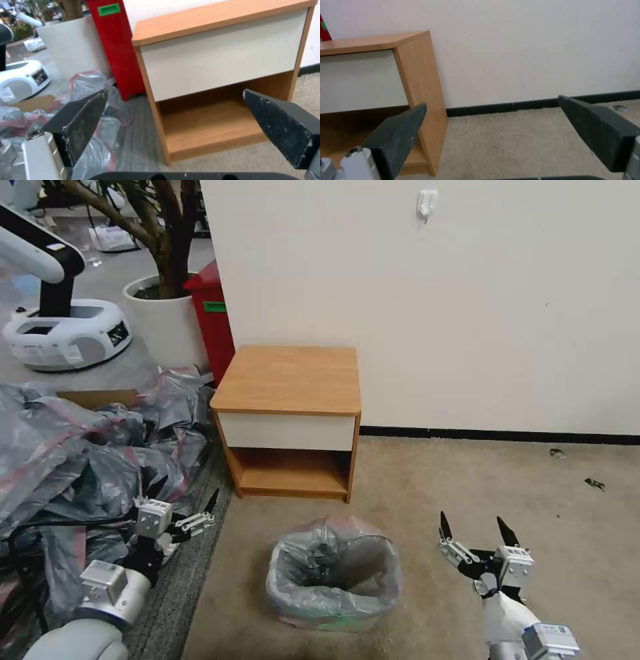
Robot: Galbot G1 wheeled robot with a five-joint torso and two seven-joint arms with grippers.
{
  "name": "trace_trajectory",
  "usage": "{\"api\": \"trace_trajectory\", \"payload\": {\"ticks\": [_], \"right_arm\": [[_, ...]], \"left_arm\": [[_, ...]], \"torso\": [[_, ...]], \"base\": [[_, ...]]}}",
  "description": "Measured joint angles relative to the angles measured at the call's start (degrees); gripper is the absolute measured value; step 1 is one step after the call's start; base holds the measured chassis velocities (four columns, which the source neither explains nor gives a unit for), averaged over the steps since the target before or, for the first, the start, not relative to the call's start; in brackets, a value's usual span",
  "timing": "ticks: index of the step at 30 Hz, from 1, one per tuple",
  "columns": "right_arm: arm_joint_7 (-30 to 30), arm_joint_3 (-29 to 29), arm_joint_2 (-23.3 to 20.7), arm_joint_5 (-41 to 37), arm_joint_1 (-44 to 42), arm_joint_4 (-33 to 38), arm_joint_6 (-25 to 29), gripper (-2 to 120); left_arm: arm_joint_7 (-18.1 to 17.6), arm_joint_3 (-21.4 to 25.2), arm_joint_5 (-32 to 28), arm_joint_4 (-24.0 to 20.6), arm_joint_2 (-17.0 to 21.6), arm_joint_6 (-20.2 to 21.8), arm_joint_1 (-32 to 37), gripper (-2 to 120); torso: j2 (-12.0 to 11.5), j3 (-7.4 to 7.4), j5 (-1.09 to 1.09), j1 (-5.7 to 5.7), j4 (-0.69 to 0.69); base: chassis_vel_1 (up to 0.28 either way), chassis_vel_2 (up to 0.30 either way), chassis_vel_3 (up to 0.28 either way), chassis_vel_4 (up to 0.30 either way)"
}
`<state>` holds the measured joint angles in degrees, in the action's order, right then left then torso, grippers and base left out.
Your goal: Pick up the garbage bag from the table and place it over the trash can.
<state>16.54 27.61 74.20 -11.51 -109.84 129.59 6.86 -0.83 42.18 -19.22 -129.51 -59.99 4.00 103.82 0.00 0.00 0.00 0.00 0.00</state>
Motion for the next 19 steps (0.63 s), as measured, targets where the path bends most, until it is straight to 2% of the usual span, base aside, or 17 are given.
{"api": "trace_trajectory", "payload": {"ticks": [19], "right_arm": [[0.1, -0.07, -0.06, -0.06, 0.07, 0.06, -0.2, 100]], "left_arm": [[-0.15, -0.13, -0.14, 0.09, -0.04, 0.13, -0.06, 100]], "torso": [[0.0, 0.0, 0.0, 0.0, 0.0]], "base": [[0.0, 0.0, 0.0, 0.0]]}}
